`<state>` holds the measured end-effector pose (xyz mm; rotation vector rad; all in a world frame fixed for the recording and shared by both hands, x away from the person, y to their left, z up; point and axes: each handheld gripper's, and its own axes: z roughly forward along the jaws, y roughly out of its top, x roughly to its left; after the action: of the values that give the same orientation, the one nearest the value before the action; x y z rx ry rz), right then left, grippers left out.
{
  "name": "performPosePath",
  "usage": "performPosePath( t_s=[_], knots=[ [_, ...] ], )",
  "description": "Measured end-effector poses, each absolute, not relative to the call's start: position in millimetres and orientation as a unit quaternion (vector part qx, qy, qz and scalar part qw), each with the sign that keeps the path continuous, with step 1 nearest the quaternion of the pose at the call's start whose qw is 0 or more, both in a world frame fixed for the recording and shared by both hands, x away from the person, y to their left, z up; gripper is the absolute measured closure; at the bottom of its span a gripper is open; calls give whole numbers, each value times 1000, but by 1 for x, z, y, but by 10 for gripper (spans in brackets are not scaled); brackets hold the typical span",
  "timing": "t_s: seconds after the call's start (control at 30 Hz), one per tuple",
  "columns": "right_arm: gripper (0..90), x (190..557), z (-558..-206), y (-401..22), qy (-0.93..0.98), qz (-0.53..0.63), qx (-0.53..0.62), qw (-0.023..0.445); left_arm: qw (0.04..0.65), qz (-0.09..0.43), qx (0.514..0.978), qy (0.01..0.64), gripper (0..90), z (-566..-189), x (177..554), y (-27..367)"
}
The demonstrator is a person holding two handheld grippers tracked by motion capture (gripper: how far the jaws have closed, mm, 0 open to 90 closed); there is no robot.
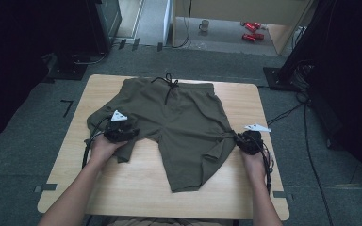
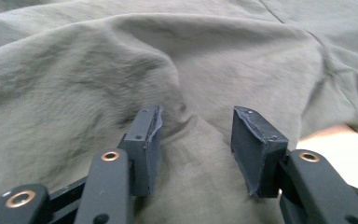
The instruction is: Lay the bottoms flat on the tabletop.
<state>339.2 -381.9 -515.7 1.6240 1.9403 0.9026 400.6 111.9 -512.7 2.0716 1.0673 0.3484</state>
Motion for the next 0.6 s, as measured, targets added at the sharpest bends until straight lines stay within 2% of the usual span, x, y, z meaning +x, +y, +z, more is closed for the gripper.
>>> performPosePath(
  t_s=[0.2, 0.27, 0.47, 0.6],
  knots=[
    [729, 322, -497, -376, 696, 354, 576, 239, 377, 127, 815, 421, 509, -507, 396, 114],
    [717, 315, -491, -371, 695, 365, 575, 230, 377, 126, 817, 416, 505, -504, 394, 113],
    [693, 292, -491, -350, 718, 362, 544, 240, 365, 124, 829, 405, 488, -502, 390, 111],
    [668, 282, -490, -340, 714, 376, 544, 230, 363, 128, 831, 402, 479, -505, 387, 112]
  ],
)
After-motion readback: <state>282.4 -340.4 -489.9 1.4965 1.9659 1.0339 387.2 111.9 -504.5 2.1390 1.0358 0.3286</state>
